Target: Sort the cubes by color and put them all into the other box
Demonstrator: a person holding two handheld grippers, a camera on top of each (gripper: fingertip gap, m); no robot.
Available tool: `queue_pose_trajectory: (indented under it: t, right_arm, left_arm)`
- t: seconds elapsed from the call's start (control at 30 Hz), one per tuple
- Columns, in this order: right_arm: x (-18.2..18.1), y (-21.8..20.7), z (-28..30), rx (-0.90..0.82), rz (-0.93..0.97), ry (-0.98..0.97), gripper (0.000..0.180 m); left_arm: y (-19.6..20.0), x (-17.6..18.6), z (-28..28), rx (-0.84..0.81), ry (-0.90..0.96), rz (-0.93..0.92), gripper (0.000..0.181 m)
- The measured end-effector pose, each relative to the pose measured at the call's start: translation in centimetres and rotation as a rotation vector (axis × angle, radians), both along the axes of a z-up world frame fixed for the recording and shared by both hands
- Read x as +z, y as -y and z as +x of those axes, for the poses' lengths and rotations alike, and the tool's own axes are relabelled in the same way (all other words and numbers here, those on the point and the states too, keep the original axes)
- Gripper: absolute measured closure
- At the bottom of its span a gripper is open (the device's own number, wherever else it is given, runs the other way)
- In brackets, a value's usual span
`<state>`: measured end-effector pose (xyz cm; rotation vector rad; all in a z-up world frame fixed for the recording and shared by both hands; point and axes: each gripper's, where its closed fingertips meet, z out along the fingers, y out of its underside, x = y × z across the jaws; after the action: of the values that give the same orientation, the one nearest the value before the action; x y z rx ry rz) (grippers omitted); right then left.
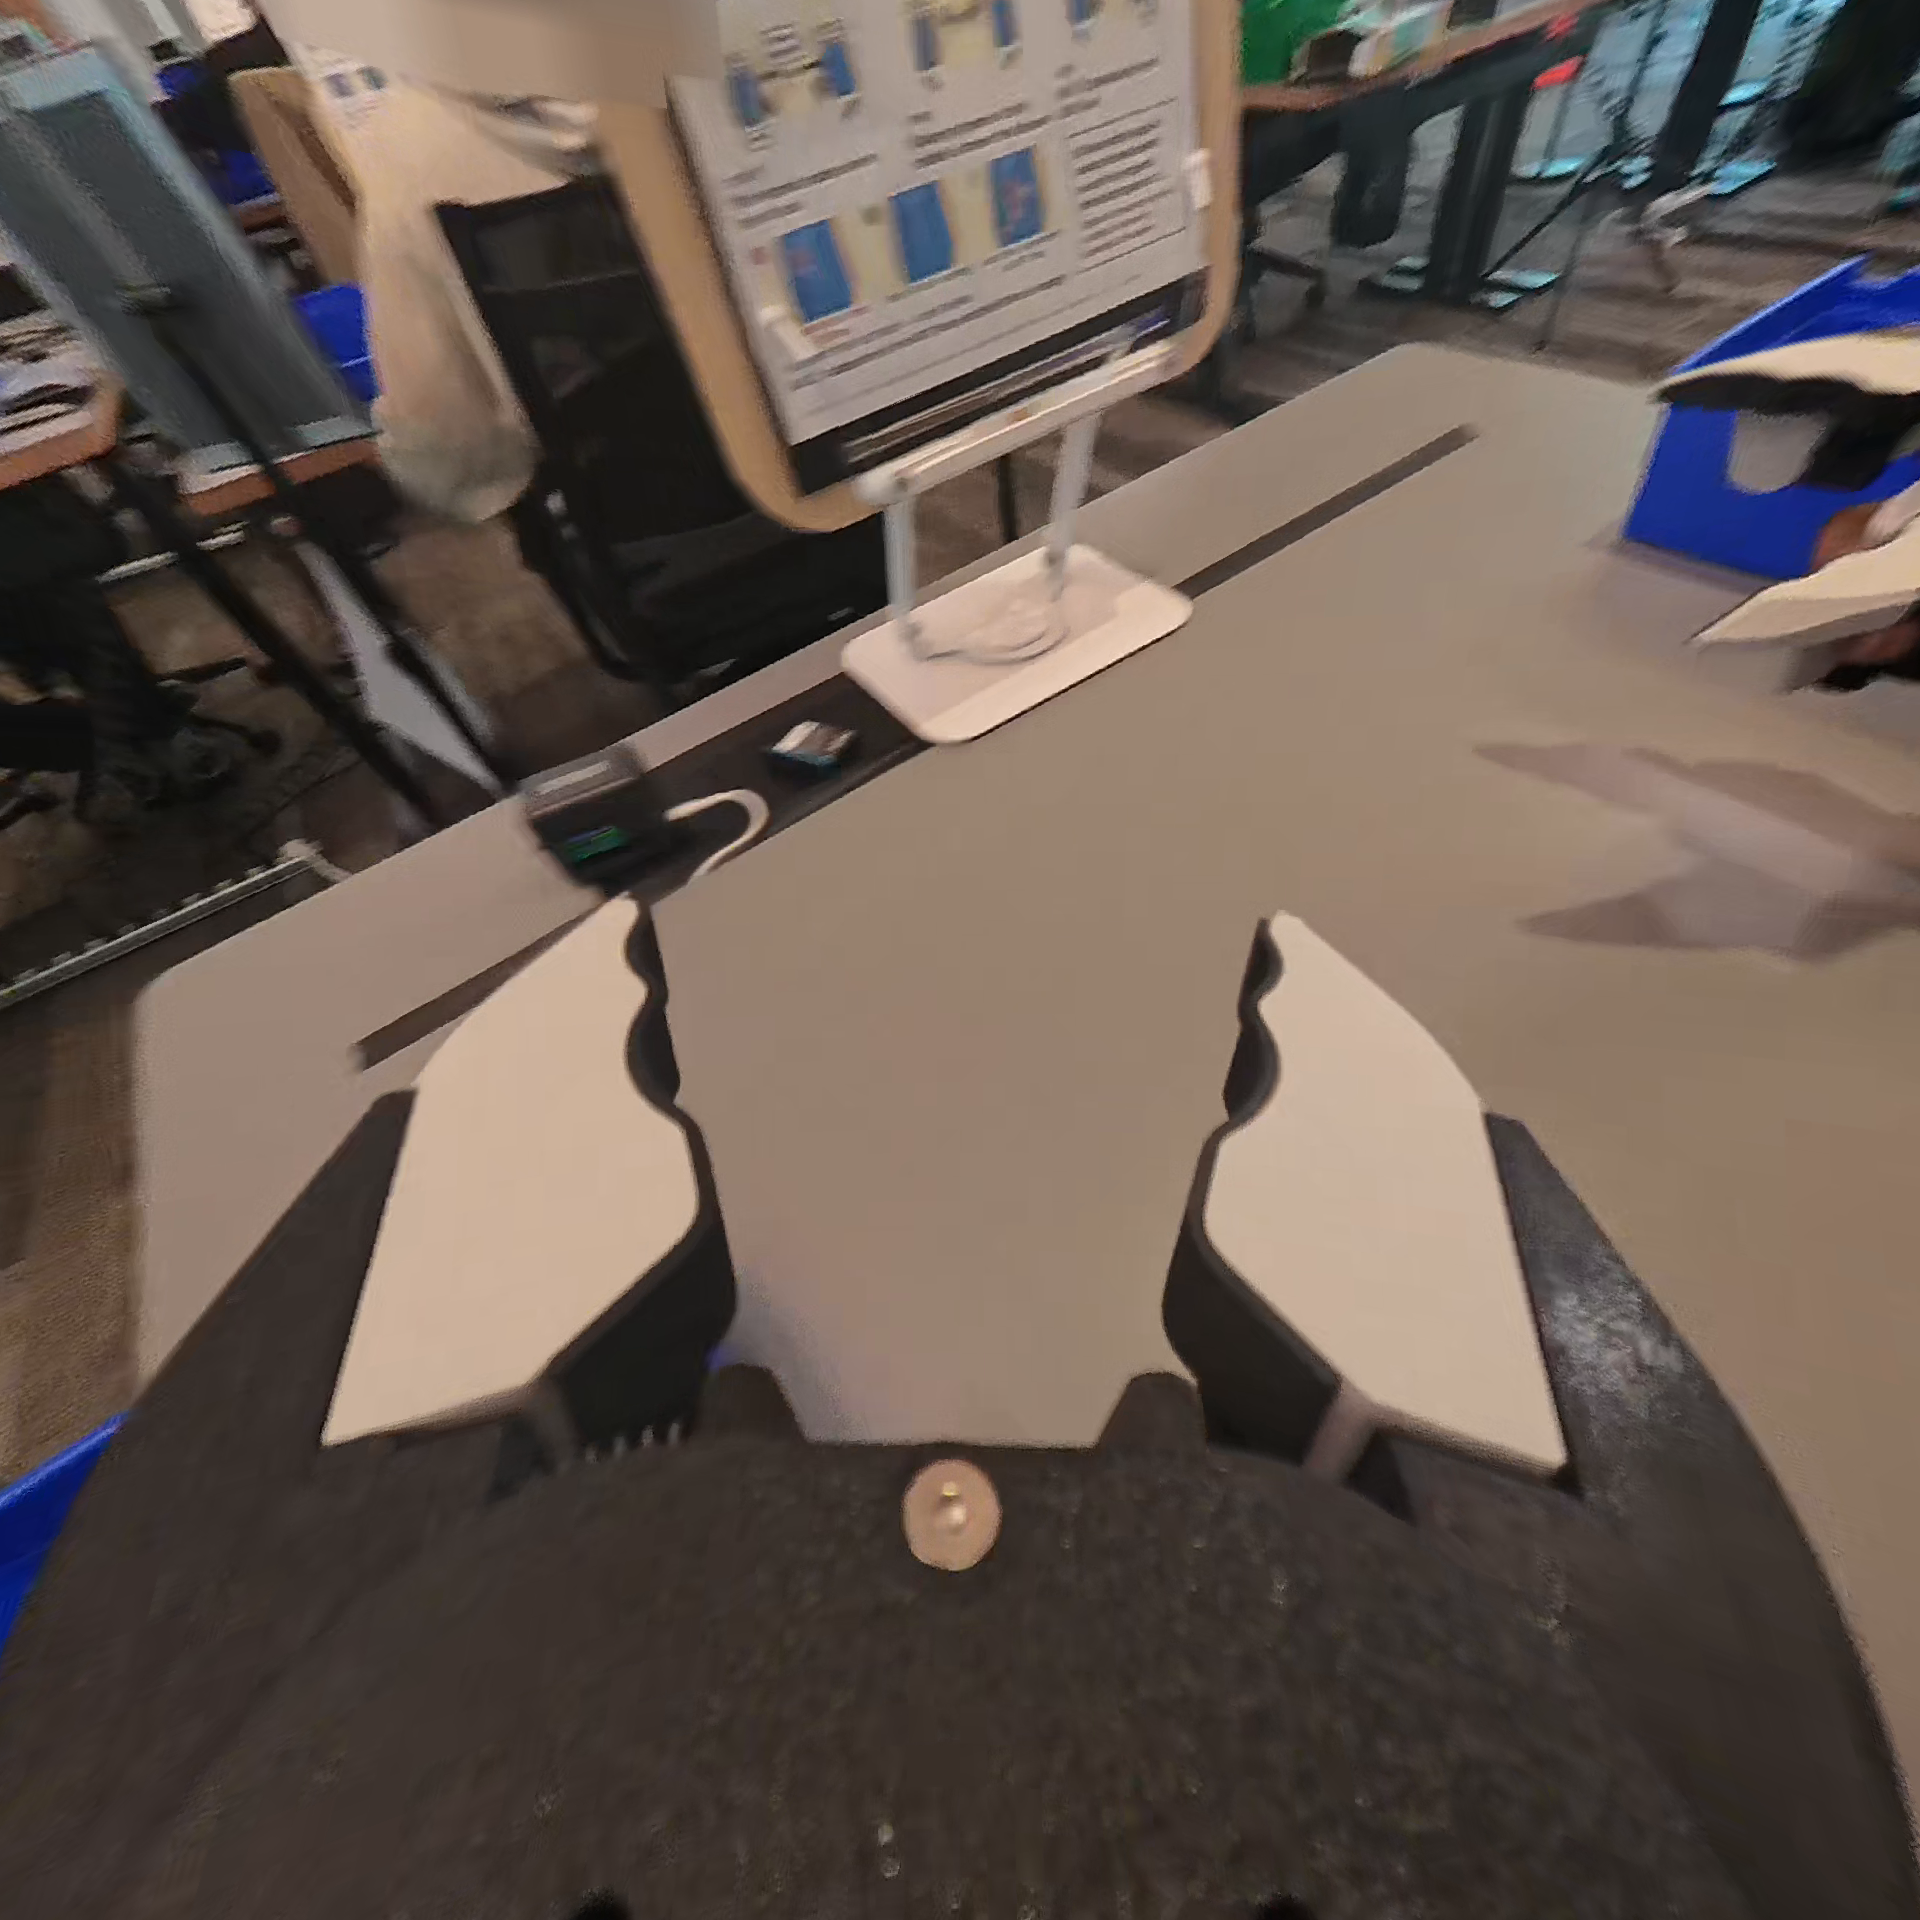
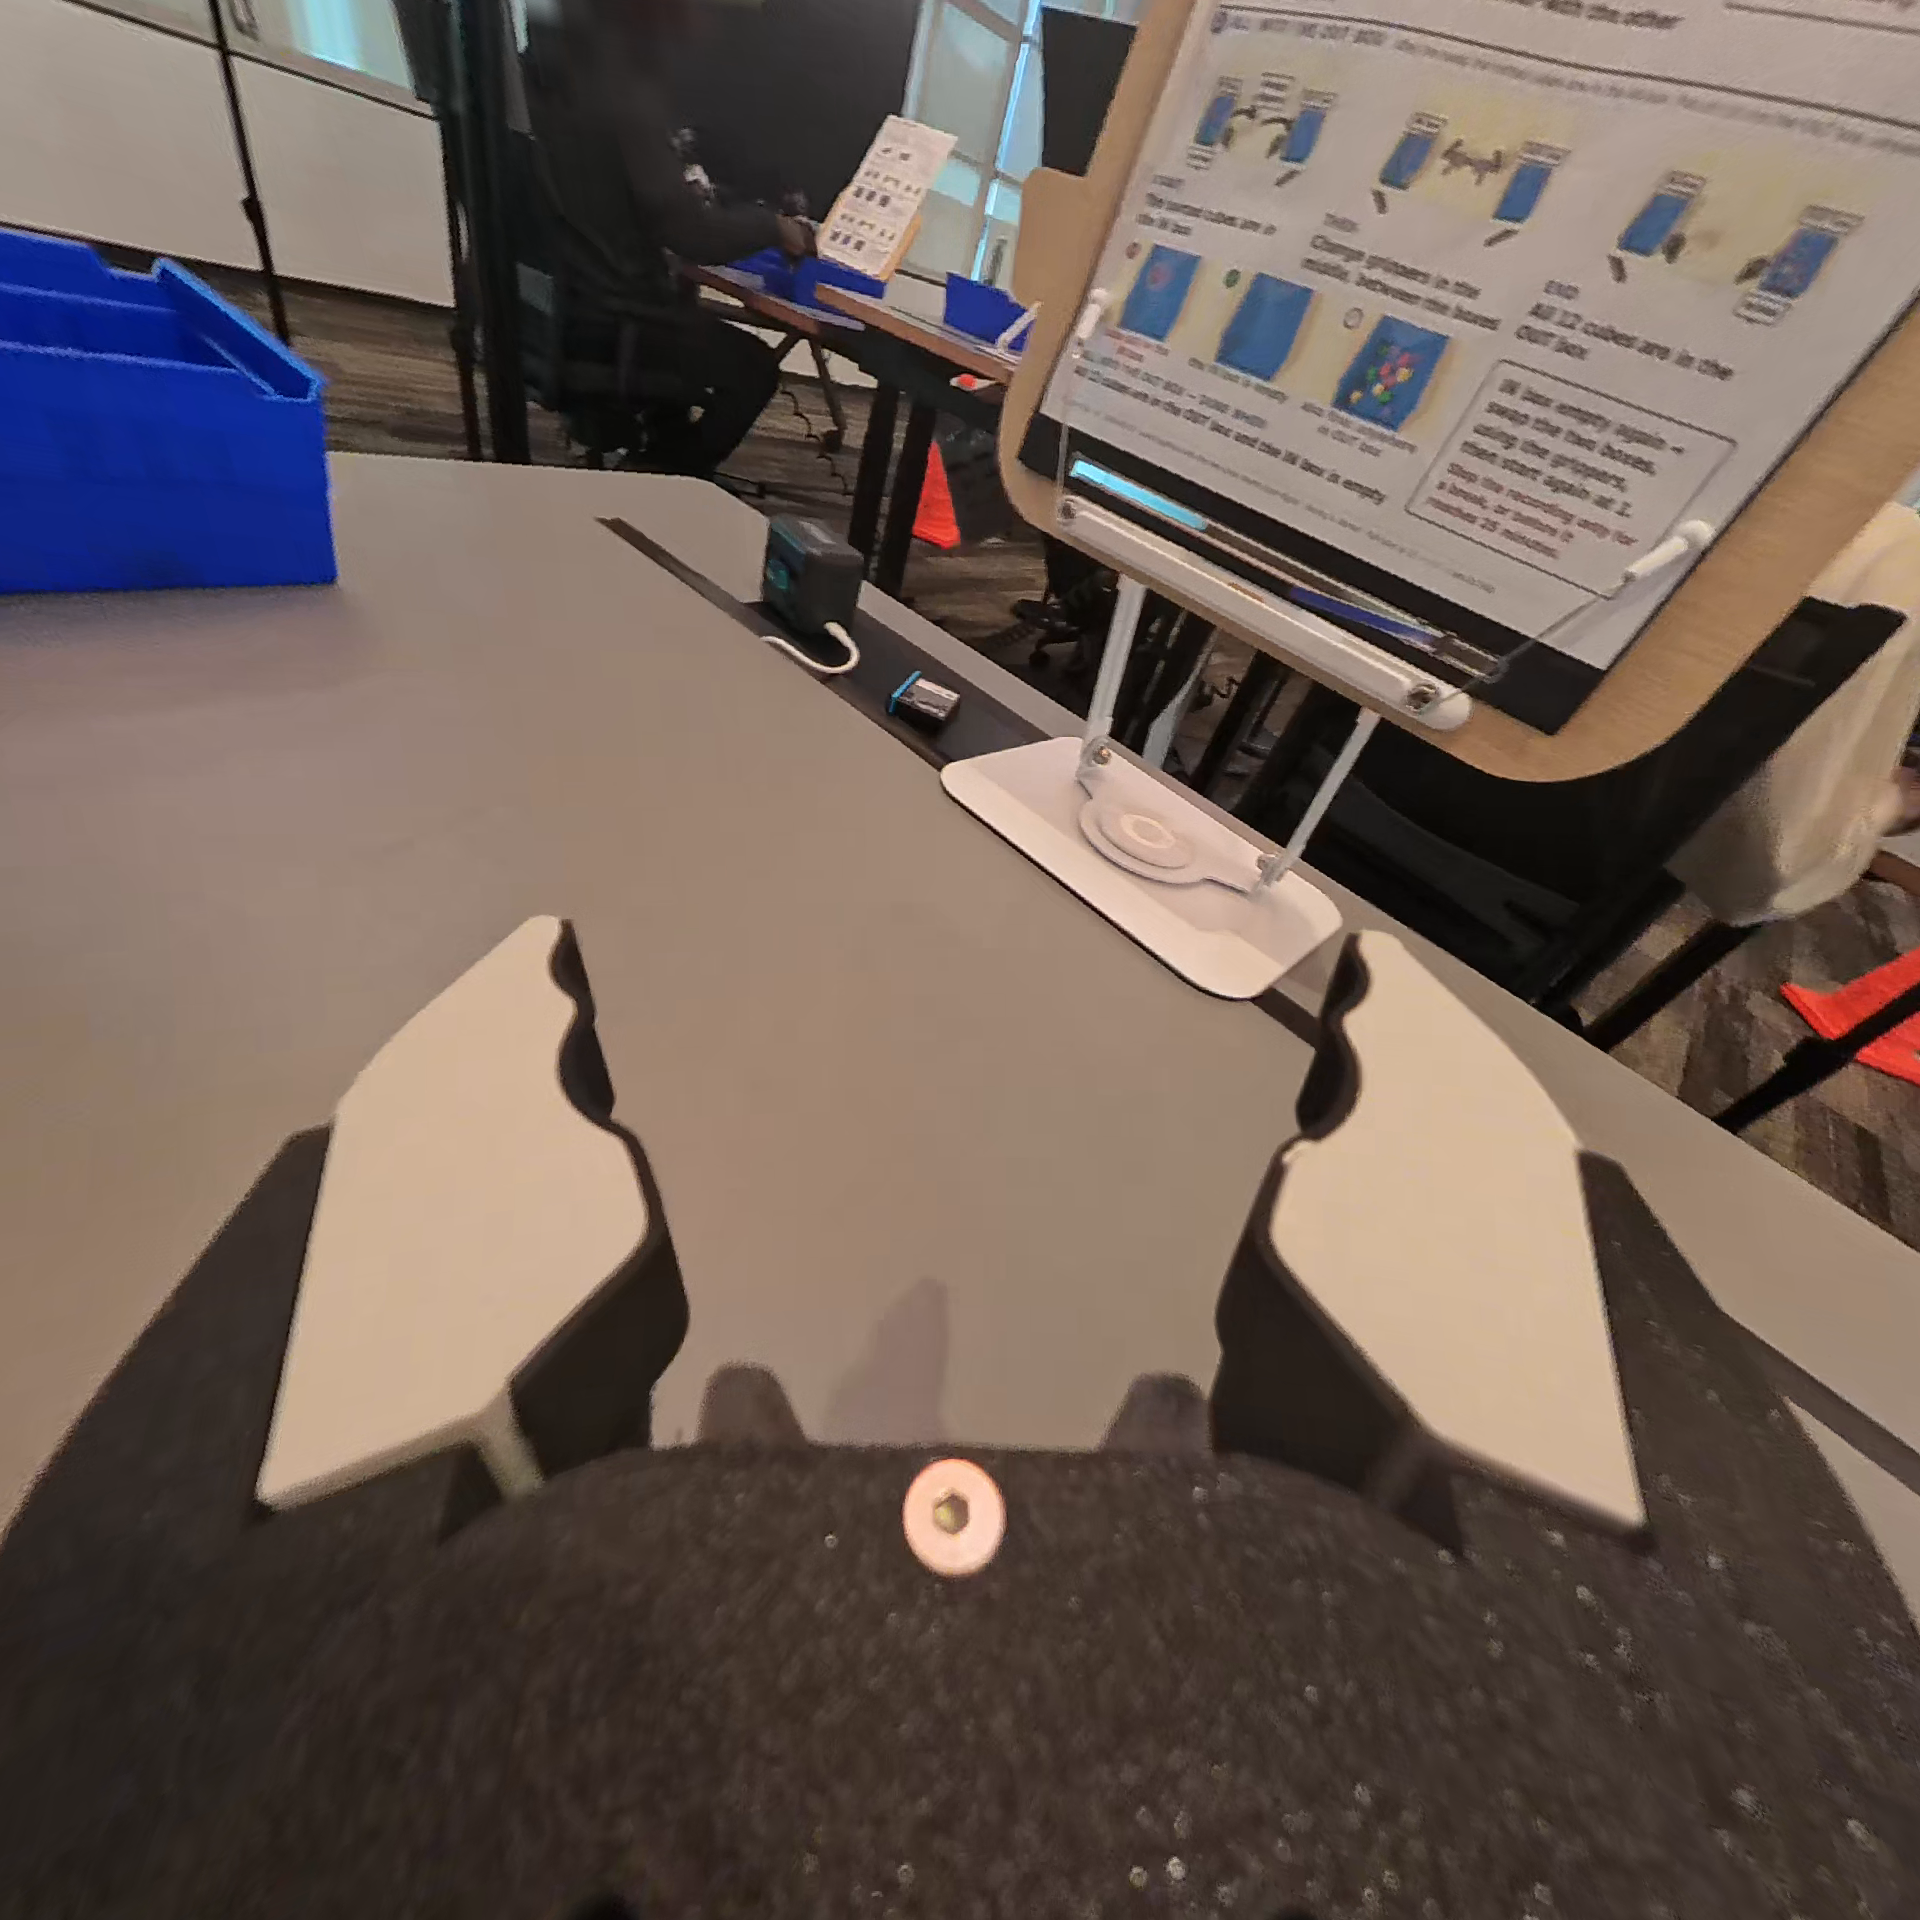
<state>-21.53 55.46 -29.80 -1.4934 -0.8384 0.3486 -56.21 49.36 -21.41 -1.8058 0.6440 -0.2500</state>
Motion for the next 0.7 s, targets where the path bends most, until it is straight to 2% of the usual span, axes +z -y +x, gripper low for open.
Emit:
queue_pose_trajectory:
  t: [0.17,0.3,0.57,0.7]
  right_arm:
    - [-1.1,0.7,-1.6,0.069,-0.006,0.043,0.058]
    - [-1.8,1.1,-2.6,0.09,-0.01,0.077,0.059]
    - [-3.9,1.1,-4.5,0.1,-0.06,0.135,0.061]
    - [-4.4,1.3,-5.0,0.094,-0.086,0.148,0.061]
  left_arm:
    - [1.3,-0.3,-10.1,0.074,-0.076,-0.071,0.091]
    - [1.2,-3.2,-15.9,0.143,-0.077,-0.169,0.093]
    - [0.4,-11.0,-19.1,0.244,-0.101,-0.297,0.098]
    - [-0.1,-13.8,-19.4,0.251,-0.119,-0.374,0.107]
